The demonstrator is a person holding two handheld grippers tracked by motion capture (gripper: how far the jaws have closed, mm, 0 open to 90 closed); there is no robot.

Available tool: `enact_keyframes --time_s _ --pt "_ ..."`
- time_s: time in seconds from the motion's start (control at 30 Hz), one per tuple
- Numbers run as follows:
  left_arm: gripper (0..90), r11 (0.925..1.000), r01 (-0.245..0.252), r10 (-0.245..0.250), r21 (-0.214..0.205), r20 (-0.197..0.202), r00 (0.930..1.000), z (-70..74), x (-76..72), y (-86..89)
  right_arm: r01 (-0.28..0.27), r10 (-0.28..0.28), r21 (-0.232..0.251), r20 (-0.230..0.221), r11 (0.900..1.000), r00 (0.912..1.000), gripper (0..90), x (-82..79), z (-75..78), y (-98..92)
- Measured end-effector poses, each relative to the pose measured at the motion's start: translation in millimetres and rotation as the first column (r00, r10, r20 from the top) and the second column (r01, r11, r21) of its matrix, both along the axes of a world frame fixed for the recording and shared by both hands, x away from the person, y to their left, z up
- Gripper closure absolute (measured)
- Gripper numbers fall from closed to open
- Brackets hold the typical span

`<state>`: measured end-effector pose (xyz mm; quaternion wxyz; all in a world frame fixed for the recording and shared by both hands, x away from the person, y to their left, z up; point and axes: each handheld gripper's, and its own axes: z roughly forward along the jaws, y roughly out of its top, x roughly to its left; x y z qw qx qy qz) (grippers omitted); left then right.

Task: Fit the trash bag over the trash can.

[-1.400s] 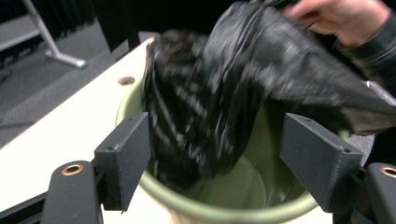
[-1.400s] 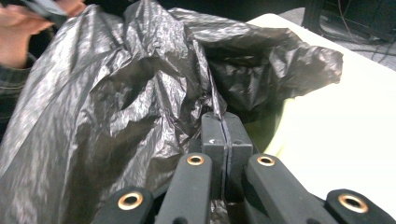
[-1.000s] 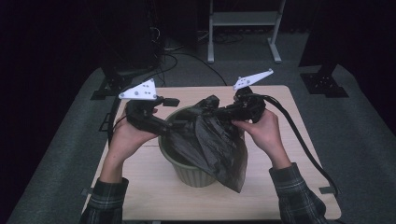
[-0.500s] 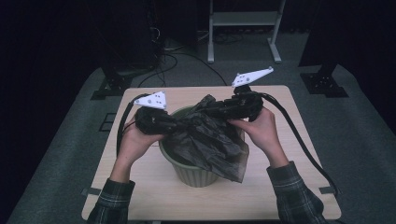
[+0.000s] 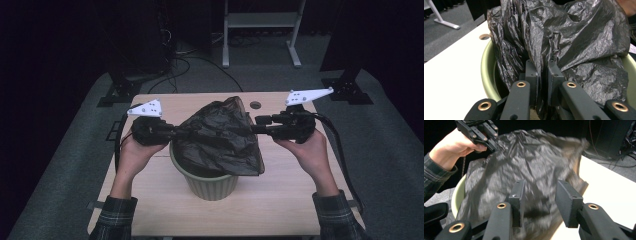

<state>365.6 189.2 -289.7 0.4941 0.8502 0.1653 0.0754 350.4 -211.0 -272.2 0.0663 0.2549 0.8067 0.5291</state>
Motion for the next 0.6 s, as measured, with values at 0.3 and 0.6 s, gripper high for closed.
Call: enact_keyframes --time_s 0.3,0.6 --pt "75.4 0.9996 0.0 0.0 0.029 -0.009 1.0 -5.7 -1.6 -5.8 -0.022 0.023 0.022 -0.039 0.9995 0.999 54.6 -7.2 -20.6 -11.1" --pt "18.9 0.9958 -0.091 0.09 0.009 0.09 0.9919 12.4 -15.7 -10.9 -0.061 0.062 0.018 -0.035 0.998 0.9975 54.0 -7.8 -21.0 5.3"
